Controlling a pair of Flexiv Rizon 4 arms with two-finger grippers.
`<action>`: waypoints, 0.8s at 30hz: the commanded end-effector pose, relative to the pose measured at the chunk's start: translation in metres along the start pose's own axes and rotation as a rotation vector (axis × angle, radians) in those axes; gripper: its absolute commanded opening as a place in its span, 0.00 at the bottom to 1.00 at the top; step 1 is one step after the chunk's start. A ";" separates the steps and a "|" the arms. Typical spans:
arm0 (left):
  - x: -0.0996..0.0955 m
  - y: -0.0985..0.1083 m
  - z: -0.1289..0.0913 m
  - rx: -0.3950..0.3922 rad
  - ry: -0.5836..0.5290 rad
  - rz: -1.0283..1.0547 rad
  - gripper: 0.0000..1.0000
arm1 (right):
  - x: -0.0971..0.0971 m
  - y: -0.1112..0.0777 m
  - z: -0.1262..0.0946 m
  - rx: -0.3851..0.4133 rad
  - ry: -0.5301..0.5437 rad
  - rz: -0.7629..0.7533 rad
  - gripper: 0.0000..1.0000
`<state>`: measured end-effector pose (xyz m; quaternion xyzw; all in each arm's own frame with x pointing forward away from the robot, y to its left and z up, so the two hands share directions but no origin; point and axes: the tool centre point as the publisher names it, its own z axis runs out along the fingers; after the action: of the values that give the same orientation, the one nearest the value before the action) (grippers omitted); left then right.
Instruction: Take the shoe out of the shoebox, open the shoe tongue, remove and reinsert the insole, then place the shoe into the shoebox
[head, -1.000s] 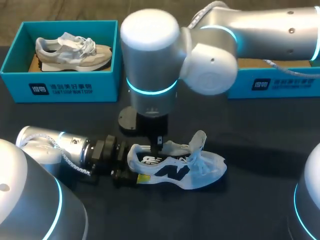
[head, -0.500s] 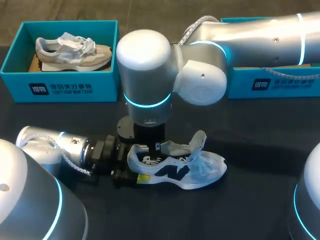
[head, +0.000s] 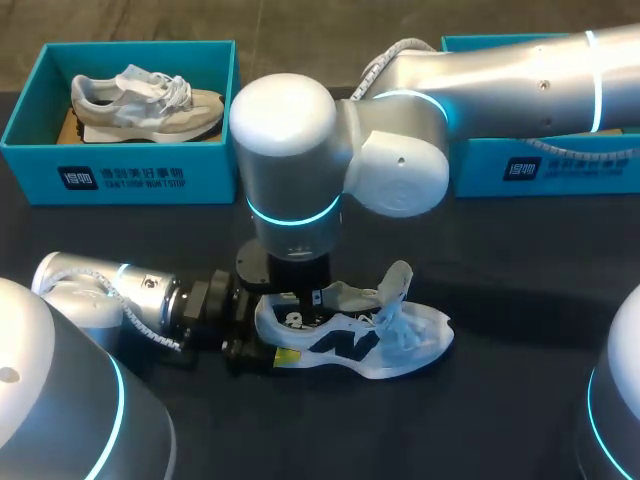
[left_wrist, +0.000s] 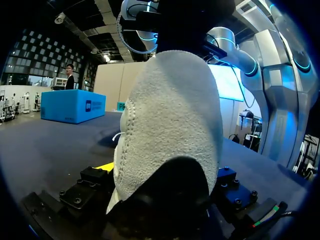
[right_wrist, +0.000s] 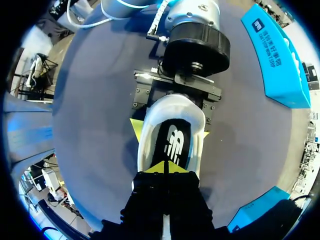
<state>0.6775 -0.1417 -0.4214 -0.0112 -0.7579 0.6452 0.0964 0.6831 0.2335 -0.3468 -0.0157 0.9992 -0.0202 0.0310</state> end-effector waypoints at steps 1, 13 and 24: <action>0.000 0.001 -0.001 -0.002 -0.001 -0.001 0.00 | -0.001 0.001 0.004 0.010 -0.005 0.004 0.00; 0.000 0.001 -0.001 -0.002 -0.001 -0.001 0.00 | -0.018 -0.018 0.035 -0.020 -0.028 0.008 0.00; 0.000 0.001 -0.001 -0.002 -0.001 -0.001 0.00 | -0.021 -0.034 0.047 -0.018 -0.006 0.047 0.00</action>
<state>0.6777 -0.1418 -0.4214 -0.0110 -0.7579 0.6451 0.0964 0.7073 0.2045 -0.3894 0.0063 0.9993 -0.0150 0.0337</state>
